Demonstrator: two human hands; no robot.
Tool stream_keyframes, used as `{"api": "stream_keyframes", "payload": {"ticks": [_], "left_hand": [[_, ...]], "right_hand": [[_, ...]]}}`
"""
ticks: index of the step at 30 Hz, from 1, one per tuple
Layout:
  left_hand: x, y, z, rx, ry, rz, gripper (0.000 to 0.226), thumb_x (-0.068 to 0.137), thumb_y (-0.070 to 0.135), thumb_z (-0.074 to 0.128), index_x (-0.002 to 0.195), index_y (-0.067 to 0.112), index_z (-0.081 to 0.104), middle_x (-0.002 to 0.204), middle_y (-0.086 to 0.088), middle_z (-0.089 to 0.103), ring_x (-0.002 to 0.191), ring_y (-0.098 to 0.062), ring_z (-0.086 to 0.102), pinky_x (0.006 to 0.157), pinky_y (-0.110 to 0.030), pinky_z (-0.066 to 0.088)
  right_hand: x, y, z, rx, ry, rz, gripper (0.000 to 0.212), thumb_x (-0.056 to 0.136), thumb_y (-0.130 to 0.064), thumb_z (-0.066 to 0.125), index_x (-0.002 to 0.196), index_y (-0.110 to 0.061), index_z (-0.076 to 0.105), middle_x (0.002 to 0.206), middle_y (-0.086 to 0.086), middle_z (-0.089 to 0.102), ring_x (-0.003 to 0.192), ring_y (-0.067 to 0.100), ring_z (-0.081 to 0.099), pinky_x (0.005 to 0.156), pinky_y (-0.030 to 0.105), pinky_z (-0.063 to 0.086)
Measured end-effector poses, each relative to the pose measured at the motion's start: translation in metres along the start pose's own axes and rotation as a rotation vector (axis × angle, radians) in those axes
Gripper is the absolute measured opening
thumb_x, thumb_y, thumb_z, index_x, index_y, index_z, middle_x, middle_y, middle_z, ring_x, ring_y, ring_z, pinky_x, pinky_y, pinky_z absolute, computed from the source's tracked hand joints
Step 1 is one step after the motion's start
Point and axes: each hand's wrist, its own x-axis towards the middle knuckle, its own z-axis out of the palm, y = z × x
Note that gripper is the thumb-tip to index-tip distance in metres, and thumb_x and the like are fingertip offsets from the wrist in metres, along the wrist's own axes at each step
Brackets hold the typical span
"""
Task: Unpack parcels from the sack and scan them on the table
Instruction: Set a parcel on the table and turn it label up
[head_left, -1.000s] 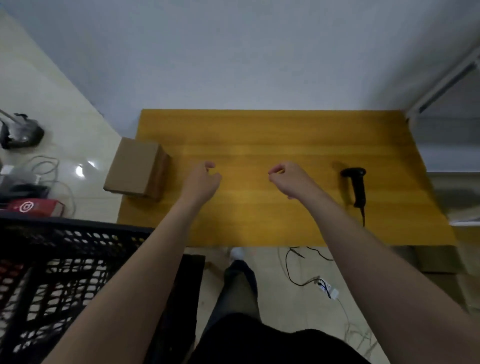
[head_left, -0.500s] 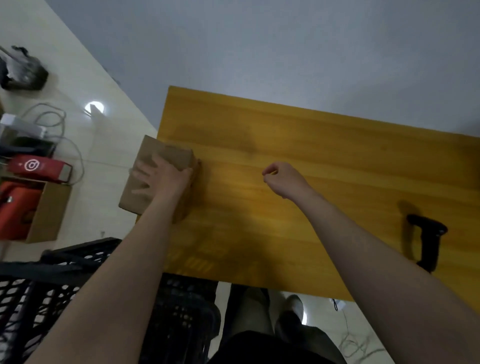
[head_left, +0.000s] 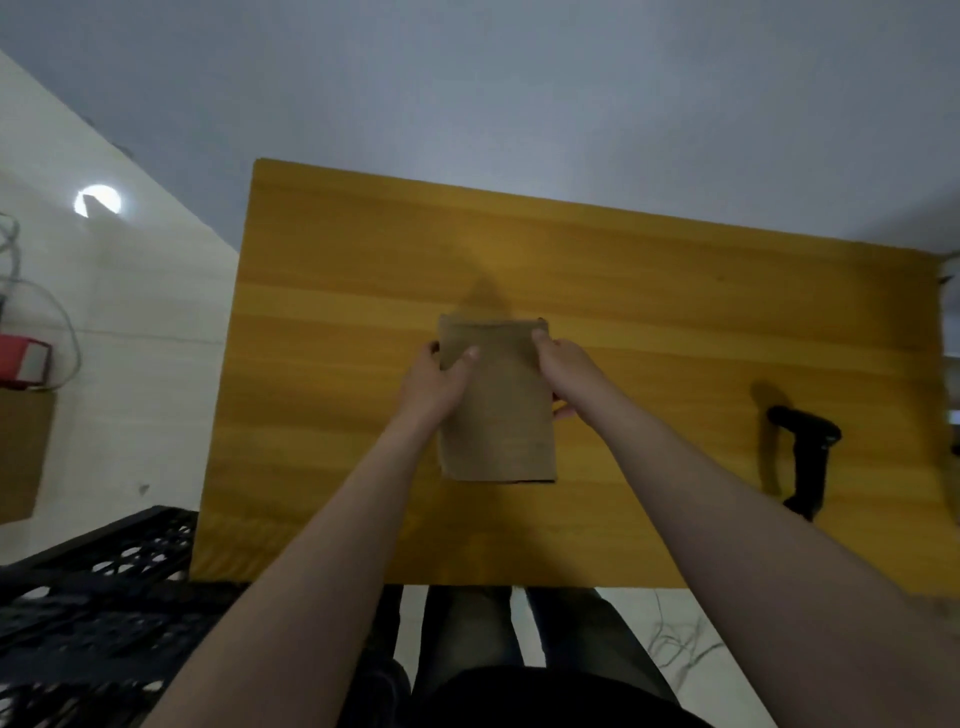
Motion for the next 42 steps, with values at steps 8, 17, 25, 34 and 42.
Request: {"api": "stream_keyframes", "payload": {"ticks": [8,17,25,34,42], "left_hand": [[-0.016,0.07,0.065,-0.566,-0.035,0.286,0.047,0.099,0.059,0.039,0.101,0.019,0.063,0.101,0.008,0.073,0.1,-0.016,0.072,0.077,-0.036,0.059],[-0.035,0.05,0.135,-0.051,-0.197,0.1,0.053,0.103,0.052,0.05,0.149,0.029,0.038,0.135,0.006,0.054,0.105,-0.017,0.057,0.08,-0.041,0.051],[-0.073,0.026,0.19,0.164,-0.035,0.136,0.041,0.1,0.043,0.057,0.138,0.029,0.052,0.101,0.011,0.06,0.086,-0.008,0.059,0.06,-0.033,0.043],[-0.109,-0.011,0.27,0.241,-0.022,-0.108,0.047,0.099,0.033,0.067,0.134,0.015,0.041,0.102,-0.003,0.055,0.084,-0.02,0.059,0.072,-0.049,0.053],[-0.112,-0.023,0.294,0.094,0.05,-0.156,0.033,0.103,0.028,0.064,0.126,0.018,0.042,0.103,-0.004,0.06,0.089,-0.022,0.067,0.066,-0.041,0.059]], "right_hand": [[-0.02,0.054,-0.093,0.761,0.551,-0.215,0.038,0.108,-0.046,0.044,0.121,-0.018,0.066,0.124,0.006,0.067,0.115,0.03,0.064,0.097,0.053,0.054],[-0.027,0.133,-0.114,0.766,0.313,-0.02,0.022,0.109,-0.022,0.045,0.123,-0.026,0.063,0.116,0.001,0.068,0.1,0.027,0.068,0.079,0.05,0.056],[-0.039,0.203,-0.131,0.67,0.311,-0.035,0.035,0.108,-0.026,0.038,0.136,-0.024,0.06,0.122,0.005,0.066,0.103,0.03,0.066,0.073,0.043,0.056],[-0.037,0.287,-0.186,0.336,0.511,-0.125,0.024,0.103,-0.024,0.052,0.126,-0.026,0.06,0.124,-0.001,0.063,0.102,0.023,0.062,0.074,0.039,0.053],[0.02,0.324,-0.258,0.541,0.304,0.145,0.074,0.101,-0.008,0.057,0.159,-0.012,0.012,0.12,0.015,0.047,0.111,0.037,0.056,0.099,0.059,0.048]]}}
